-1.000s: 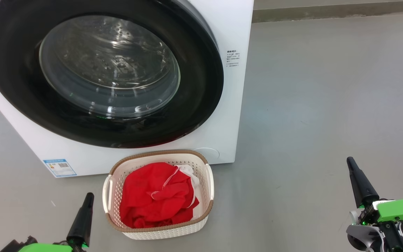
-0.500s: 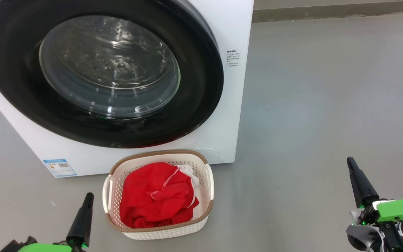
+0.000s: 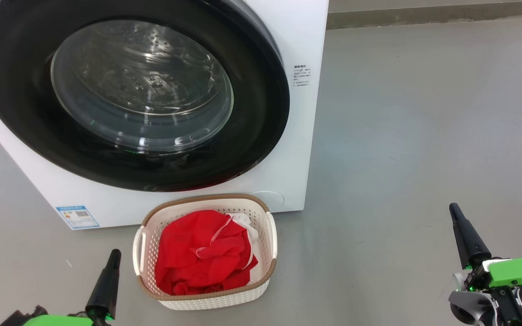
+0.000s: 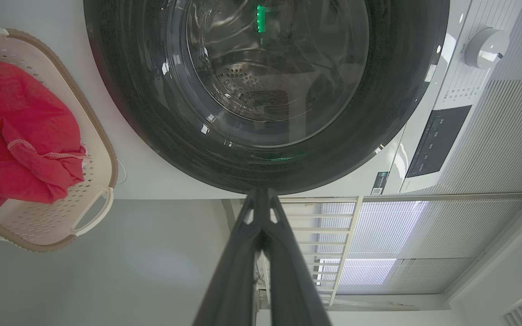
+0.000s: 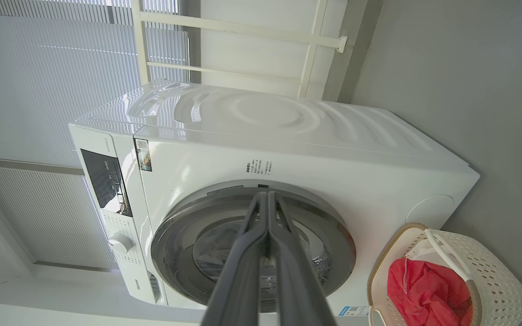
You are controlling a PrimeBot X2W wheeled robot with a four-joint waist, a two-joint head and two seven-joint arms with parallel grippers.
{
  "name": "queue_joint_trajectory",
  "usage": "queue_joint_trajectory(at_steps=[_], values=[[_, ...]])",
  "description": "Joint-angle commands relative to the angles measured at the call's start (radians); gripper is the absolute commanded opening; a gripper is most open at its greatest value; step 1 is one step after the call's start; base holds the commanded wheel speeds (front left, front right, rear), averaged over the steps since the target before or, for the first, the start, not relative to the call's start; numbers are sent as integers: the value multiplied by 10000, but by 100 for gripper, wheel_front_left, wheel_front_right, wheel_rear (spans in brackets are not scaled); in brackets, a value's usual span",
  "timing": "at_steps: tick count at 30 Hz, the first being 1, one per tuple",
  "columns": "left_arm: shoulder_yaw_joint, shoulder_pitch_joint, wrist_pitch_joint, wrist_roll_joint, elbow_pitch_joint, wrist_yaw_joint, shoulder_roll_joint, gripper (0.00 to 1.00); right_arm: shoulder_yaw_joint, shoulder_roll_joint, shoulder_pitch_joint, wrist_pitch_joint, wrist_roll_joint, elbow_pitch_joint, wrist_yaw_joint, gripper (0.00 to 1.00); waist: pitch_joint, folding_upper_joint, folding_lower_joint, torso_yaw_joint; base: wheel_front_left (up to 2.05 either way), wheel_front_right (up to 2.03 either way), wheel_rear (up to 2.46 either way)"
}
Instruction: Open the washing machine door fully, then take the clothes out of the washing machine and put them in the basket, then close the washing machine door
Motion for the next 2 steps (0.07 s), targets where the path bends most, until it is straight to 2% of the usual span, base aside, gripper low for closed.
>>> queue_joint_trajectory(at_steps=[1, 2], values=[[352, -408, 64, 118, -208, -71, 111, 0, 178, -64, -216, 68, -57, -247, -4, 0, 0, 0, 0, 0, 0, 0, 0], [354, -408, 66, 120, -207, -71, 109, 0, 176, -63, -216, 69, -59, -247, -4, 0, 0, 0, 0, 0, 0, 0, 0]])
